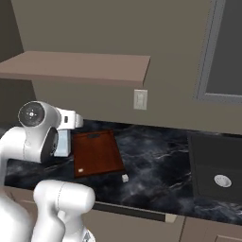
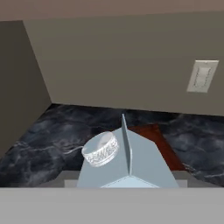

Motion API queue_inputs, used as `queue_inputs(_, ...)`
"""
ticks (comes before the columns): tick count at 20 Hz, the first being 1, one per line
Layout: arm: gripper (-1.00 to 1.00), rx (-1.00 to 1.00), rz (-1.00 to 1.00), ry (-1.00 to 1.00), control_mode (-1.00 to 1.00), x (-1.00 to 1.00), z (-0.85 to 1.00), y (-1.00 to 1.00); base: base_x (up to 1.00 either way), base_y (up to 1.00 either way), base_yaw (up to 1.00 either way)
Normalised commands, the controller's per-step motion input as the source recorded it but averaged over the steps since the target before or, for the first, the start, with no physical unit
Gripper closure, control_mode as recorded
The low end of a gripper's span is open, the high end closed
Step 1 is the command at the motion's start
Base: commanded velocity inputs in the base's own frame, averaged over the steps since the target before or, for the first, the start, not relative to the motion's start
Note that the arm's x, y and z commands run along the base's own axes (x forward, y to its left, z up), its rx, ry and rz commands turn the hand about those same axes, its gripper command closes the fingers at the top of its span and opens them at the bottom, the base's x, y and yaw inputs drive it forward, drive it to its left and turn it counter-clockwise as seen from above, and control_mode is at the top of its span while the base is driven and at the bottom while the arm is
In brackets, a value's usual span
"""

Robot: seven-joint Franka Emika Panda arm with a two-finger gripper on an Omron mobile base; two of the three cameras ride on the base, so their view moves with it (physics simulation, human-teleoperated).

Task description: Take out the milk from the fridge and place it on the tray on the counter. Then take the sugar cube near the tray and place it in the tray.

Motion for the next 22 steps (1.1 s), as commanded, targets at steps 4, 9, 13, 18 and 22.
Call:
queue_inputs(4, 1.00, 0.00, 0.04, -0.14, -1.00, 0.44, -0.54, 0.00, 0.00, 0.00, 0.00)
queue_inputs(9, 1.00, 0.00, 0.04, -0.02, -1.00, 0.56, -0.44, 0.00, 0.00, 0.00, 0.00)
queue_inputs(13, 1.00, 0.00, 0.11, 0.00, -1.00, 0.62, -0.44, -0.04, 0.00, 0.00, 0.00)
queue_inputs(18, 1.00, 0.01, 0.18, 0.00, -1.00, 0.50, -0.28, -0.11, 0.00, 0.00, 0.00)
queue_inputs(22, 1.00, 0.00, 0.20, 0.00, -1.00, 0.48, -0.22, -0.07, 0.00, 0.00, 0.00)
